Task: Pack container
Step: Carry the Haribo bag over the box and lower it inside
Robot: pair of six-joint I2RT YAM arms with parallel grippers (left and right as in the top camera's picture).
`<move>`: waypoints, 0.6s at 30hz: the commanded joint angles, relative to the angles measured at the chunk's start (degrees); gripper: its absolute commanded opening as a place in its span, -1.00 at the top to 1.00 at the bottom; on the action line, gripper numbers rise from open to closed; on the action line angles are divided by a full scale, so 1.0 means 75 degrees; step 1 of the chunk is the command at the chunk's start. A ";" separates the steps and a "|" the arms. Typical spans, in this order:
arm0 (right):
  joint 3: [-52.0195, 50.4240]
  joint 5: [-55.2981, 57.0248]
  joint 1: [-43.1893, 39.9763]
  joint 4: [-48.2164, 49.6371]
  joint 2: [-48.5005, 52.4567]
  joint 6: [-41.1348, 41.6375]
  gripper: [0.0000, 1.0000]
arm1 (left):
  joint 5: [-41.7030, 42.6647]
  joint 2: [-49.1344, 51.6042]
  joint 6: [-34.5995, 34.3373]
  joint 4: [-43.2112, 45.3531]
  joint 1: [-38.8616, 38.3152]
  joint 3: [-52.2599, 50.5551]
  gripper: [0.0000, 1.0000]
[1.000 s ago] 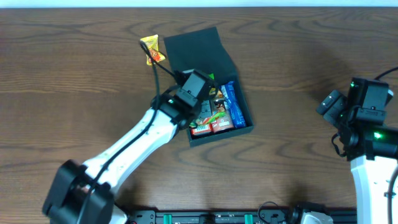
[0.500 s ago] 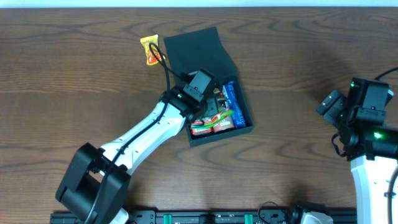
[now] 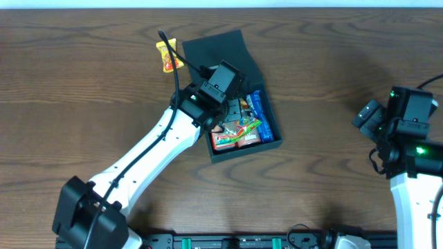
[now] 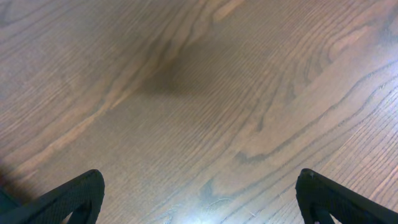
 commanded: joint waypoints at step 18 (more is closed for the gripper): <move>-0.0012 0.0125 -0.0082 -0.0012 -0.0012 0.0137 -0.99 | -0.0860 0.1830 0.0032 -0.0050 -0.0291 0.0082 0.88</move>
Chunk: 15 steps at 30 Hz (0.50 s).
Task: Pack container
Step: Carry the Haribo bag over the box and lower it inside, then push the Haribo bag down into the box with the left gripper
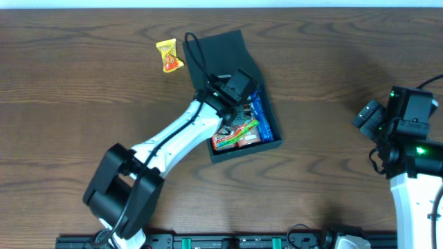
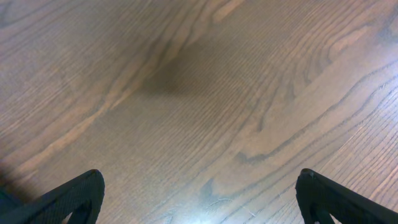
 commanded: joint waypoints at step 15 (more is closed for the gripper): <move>-0.0012 0.0128 -0.0082 -0.0012 -0.0012 0.0137 -0.99 | -0.1078 -0.0423 0.0137 -0.1751 -0.0035 0.0694 0.88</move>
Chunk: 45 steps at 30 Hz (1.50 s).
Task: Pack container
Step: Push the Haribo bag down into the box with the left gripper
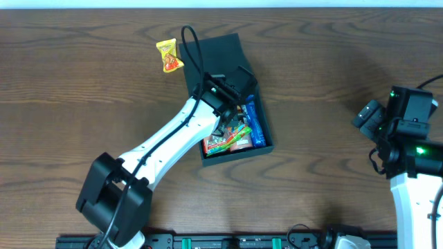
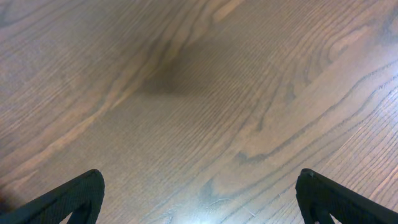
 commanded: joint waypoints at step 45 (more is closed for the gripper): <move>-0.0012 0.0128 -0.0082 -0.0009 -0.0012 0.0137 -0.99 | 0.1918 -0.1096 0.0863 0.3439 -0.0079 -0.1615 0.88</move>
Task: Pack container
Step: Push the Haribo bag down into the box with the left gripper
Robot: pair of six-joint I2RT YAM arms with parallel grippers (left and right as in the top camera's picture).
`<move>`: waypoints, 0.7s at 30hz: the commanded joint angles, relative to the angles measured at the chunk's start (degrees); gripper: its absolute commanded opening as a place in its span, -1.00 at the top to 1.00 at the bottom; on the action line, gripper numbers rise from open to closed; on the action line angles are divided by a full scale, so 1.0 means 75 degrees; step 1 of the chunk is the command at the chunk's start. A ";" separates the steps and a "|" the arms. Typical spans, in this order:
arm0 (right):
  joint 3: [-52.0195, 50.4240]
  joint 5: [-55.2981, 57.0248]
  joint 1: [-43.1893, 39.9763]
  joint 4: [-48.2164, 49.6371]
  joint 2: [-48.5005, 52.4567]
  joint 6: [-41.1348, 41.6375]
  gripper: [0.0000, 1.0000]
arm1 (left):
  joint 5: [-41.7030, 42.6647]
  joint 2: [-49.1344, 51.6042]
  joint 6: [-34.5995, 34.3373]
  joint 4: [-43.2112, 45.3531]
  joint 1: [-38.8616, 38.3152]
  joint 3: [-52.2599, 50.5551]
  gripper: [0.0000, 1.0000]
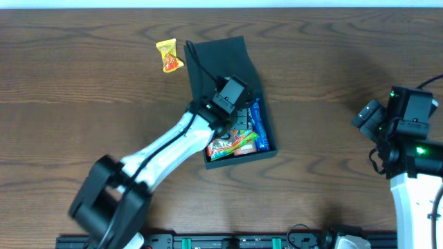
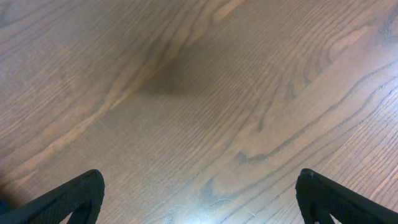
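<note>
A black container [image 1: 268,138] lies mid-table with its lid [image 1: 216,57] flapped open at the far end. Inside show a red and green snack packet [image 1: 231,144] and a blue packet [image 1: 261,127]. A yellow candy [image 1: 168,55] lies on the wood just left of the lid. My left gripper [image 1: 237,119] hangs over the container's middle, above the packets; its wrist housing hides the fingers. Far to the right, my right gripper [image 2: 199,202] stands wide open over bare wood, holding nothing.
The brown wooden table [image 1: 83,90] runs under everything. My right arm [image 1: 405,128] stands near the right edge. A black rail [image 1: 228,242] runs along the front edge.
My left wrist has shifted slightly toward the near end of the container, and the arm behind it has swung. The container sits almost where it was. The right arm is unchanged.
At first my left gripper was over the container's left side, the box angled with its near end to the right. It then reached over the middle. Afterwards the box lay turned, its near end further left, where it stays. The yellow candy and right arm never moved.
</note>
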 commanded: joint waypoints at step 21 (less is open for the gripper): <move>-0.0012 0.0125 -0.0082 -0.0012 -0.0012 0.0137 -0.99 | 0.4610 -0.0822 0.0484 -0.0385 0.0860 -0.1192 0.88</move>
